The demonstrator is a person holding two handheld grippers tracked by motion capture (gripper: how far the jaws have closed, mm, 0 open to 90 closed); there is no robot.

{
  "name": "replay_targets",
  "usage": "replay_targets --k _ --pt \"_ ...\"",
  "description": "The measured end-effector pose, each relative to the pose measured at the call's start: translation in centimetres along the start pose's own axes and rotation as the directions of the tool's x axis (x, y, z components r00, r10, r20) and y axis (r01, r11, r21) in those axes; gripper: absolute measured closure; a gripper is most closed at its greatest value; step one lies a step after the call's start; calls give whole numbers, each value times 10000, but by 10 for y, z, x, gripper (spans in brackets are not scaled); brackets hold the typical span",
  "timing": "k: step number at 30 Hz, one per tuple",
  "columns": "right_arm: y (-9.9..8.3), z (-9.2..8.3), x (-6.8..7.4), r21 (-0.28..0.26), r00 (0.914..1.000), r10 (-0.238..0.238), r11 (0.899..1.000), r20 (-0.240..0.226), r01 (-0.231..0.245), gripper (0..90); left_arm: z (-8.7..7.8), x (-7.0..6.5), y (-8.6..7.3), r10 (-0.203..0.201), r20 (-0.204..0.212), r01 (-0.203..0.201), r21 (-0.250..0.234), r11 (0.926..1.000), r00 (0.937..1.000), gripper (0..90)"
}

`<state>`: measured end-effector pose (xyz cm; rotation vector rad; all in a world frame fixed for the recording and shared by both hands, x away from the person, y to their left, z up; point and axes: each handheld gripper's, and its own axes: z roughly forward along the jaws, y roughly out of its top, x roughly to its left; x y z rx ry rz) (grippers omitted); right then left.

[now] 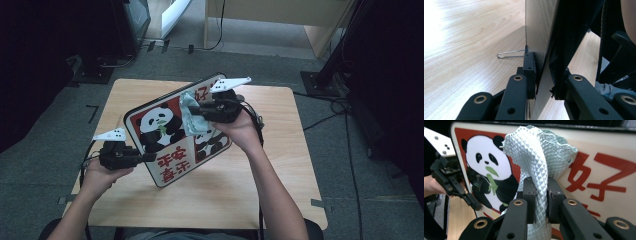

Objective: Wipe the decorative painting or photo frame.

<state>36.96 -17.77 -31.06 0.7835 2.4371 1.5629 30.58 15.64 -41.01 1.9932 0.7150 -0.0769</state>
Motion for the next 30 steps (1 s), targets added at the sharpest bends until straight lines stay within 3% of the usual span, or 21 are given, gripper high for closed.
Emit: replay_targets --k 30 --pt "-14 15 2 315 9994 81 9995 -325 -70 806 0 0 0 83 24 -83 79 9999 10000 776"
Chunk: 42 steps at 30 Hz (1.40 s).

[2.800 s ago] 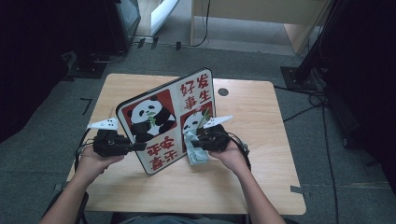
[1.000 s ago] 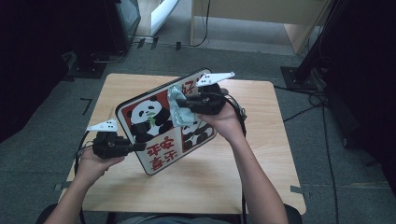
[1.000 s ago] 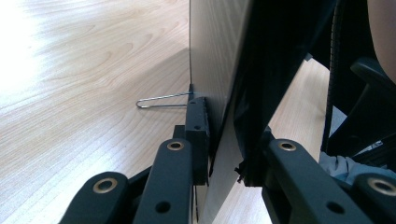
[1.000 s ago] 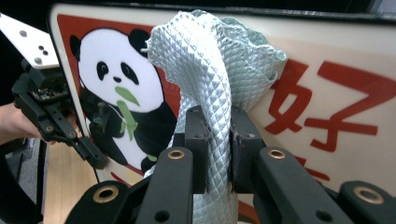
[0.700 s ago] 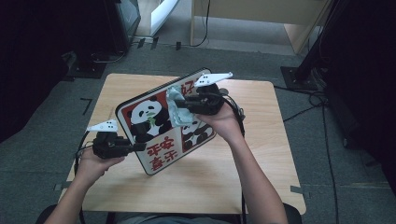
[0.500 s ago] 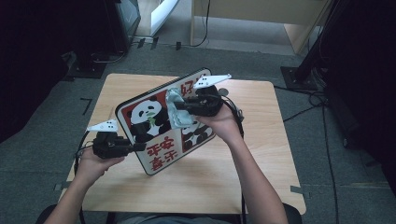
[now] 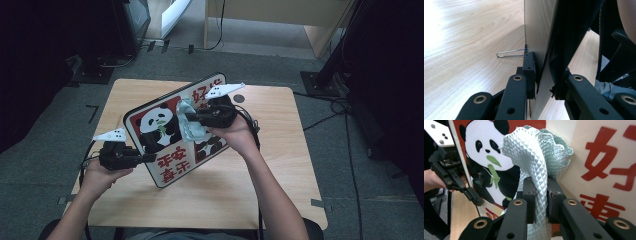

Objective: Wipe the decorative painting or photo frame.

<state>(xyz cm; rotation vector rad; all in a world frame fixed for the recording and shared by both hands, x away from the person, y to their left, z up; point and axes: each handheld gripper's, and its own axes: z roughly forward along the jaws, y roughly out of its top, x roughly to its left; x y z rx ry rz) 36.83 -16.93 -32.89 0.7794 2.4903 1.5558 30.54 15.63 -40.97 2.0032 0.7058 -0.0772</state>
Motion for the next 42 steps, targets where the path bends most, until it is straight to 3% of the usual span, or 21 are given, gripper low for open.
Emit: replay_targets --k 42 --pt "-45 16 3 467 10000 42 9989 -86 -38 806 0 4 1 8 249 -10 67 10000 9997 769"
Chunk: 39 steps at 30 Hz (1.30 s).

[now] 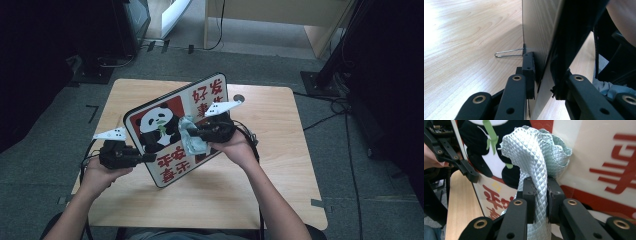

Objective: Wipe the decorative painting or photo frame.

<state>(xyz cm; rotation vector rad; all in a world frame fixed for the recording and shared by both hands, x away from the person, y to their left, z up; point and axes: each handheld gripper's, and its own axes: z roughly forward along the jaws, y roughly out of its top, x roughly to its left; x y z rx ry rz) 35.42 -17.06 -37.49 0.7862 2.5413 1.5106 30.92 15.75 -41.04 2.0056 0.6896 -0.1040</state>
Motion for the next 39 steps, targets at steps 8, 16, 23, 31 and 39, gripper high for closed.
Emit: replay_targets --k 8,16,23,31,39 --pt "-13 5 0 173 9999 98 9998 -38 -97 805 0 0 0 57 17 -57 37 10000 10000 767" --pt "-24 9 0 451 9994 335 9984 -15 -334 806 0 0 0 52 54 -52 38 10000 10000 766" --pt "-34 12 0 617 9988 493 9969 -11 -491 805 0 1 1 59 76 -59 47 10000 10000 764" --pt "-48 18 1 844 9978 669 9942 27 -669 805 0 1 1 45 123 -45 58 10000 9999 763" --pt "-64 24 2 1203 9964 838 9891 132 -848 805 1 2 2 63 188 -65 91 9999 9998 761"
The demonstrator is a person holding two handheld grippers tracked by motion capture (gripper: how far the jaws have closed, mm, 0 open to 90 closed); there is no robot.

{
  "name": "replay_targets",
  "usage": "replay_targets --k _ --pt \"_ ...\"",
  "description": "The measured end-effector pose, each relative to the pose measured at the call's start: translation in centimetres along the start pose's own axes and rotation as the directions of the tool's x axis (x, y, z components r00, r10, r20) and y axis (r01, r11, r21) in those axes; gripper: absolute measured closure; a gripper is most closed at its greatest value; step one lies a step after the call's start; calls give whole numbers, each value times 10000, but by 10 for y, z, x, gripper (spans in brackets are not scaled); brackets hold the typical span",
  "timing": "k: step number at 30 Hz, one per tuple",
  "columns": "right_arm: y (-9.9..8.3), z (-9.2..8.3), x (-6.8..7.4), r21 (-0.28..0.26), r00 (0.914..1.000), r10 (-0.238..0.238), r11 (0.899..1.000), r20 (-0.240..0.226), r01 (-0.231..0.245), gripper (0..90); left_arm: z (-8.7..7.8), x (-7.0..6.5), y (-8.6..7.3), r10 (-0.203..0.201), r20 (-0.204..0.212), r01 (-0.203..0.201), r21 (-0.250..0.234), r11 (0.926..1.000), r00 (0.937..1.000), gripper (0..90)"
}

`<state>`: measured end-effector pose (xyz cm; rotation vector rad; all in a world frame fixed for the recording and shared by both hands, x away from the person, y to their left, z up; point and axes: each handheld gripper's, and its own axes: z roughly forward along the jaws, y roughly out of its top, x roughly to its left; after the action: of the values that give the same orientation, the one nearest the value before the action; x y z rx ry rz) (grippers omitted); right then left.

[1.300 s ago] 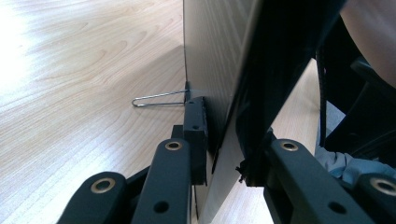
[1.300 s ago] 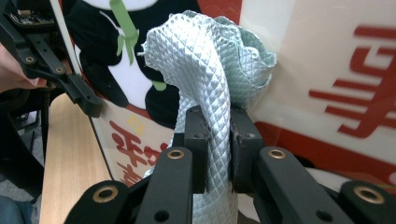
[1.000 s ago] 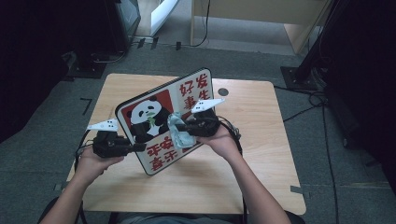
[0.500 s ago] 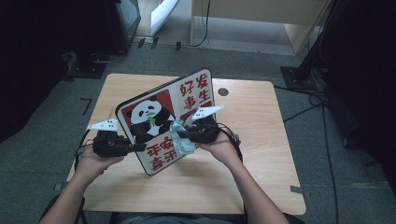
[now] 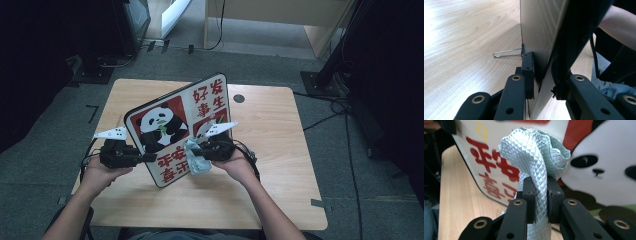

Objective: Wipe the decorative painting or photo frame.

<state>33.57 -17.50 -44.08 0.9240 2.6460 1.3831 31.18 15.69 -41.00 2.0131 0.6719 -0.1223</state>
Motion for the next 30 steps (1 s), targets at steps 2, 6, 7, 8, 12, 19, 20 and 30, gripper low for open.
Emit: replay_targets --k 2,6,7,8,12,19,20,30 --pt "-1 1 0 67 10000 30 10000 -9 -30 805 0 0 0 -3 8 3 6 10000 10000 761" --pt "-10 6 -2 218 9999 131 9997 -49 -130 805 0 1 1 -12 70 12 56 10000 10000 759" --pt "-11 7 -2 218 10000 66 9997 -44 -65 805 0 2 1 -35 95 34 61 10000 9999 759" --pt "-13 7 -3 287 9999 123 9995 -47 -122 805 1 2 1 -36 108 36 58 10000 9999 759" --pt "-20 11 -3 508 9998 201 9985 21 -202 805 1 3 2 -41 150 40 57 10000 9999 757" --pt "-33 19 -4 761 9995 326 9966 14 -326 805 1 4 2 -25 228 23 102 9999 9997 754" --pt "-34 20 -5 812 9993 363 9960 -15 -360 805 1 4 2 -12 229 9 116 9999 9997 754" --pt "-43 25 -7 1025 9984 547 9933 -116 -533 806 2 5 2 3 310 -6 115 9999 9995 751"
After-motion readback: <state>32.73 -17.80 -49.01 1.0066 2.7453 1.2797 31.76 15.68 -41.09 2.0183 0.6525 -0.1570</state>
